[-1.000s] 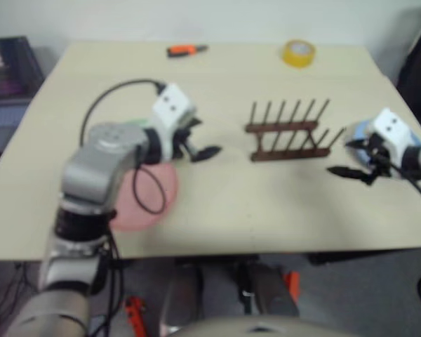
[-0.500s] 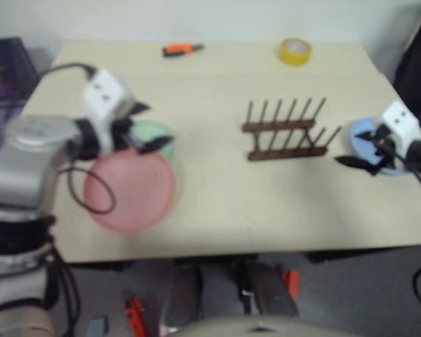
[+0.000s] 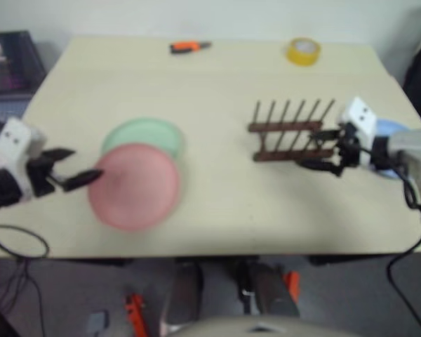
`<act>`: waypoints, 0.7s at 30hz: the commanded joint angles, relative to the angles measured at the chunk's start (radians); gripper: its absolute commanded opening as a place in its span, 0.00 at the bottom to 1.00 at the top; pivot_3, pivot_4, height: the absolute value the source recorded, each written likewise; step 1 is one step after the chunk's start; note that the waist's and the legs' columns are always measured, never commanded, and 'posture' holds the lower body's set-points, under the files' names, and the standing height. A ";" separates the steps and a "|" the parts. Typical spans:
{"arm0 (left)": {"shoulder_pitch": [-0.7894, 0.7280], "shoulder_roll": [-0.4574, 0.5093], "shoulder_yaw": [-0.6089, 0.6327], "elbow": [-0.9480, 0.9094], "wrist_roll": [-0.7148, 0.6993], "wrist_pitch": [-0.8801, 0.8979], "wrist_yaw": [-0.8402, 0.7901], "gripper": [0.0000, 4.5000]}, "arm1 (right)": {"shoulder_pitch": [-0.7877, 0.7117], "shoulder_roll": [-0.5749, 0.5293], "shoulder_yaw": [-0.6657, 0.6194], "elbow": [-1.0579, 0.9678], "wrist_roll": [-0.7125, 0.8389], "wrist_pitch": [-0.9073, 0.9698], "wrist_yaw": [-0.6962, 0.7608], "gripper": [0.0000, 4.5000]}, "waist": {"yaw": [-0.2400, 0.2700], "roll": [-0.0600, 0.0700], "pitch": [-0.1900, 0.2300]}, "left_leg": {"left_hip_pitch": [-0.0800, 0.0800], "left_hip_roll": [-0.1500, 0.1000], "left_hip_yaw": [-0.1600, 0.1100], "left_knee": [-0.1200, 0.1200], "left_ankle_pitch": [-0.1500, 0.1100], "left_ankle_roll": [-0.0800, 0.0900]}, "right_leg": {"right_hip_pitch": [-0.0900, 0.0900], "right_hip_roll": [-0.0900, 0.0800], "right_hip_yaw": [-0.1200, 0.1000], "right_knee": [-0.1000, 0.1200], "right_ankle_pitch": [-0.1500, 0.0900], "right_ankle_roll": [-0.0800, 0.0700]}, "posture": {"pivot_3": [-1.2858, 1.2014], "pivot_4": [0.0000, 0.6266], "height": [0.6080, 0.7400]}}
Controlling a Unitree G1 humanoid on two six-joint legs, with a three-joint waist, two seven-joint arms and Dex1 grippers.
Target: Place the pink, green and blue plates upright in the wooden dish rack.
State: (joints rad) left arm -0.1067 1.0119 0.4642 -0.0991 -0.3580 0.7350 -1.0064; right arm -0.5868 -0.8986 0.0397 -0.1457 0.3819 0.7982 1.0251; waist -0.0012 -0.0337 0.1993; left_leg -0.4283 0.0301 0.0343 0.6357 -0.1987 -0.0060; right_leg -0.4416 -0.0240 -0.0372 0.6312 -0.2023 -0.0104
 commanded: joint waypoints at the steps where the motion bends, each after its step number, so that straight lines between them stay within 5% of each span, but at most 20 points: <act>1: 0.027 -0.005 0.021 -0.008 0.012 -0.019 0.047 1.00 | -0.040 -0.001 -0.001 -0.047 0.023 0.005 0.017 0.99 | 0.001 0.000 0.000 | 0.000 0.000 0.000 0.000 0.000 0.000 | 0.000 0.000 0.000 0.000 0.000 0.000 | 0.52 0.24 1.00; 11: 0.023 -0.073 -0.034 0.036 0.010 0.008 0.157 1.00 | -0.077 0.004 0.025 -0.050 0.016 0.005 0.032 0.99 | 0.001 0.000 0.000 | 0.000 0.000 0.000 0.002 0.000 0.000 | 0.000 0.000 0.000 0.001 0.001 0.001 | 0.52 0.24 1.00; 21: 0.007 -0.085 -0.061 -0.056 -0.032 0.081 0.197 0.21 | -0.091 -0.002 0.029 -0.064 0.015 0.008 0.038 1.00 | 0.001 0.000 0.000 | 0.000 0.000 -0.001 0.009 0.000 0.000 | -0.001 0.000 0.000 0.012 -0.001 -0.002 | 0.52 0.24 1.00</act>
State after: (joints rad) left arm -0.0847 0.9131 0.3940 -0.1164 -0.3773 0.8086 -0.8158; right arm -0.6532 -0.8916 0.0805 -0.1748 0.3857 0.8123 1.0594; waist -0.0002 -0.0340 0.1991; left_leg -0.4279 0.0304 0.0334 0.6452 -0.1989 -0.0062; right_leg -0.4426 -0.0242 -0.0373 0.6439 -0.2040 -0.0135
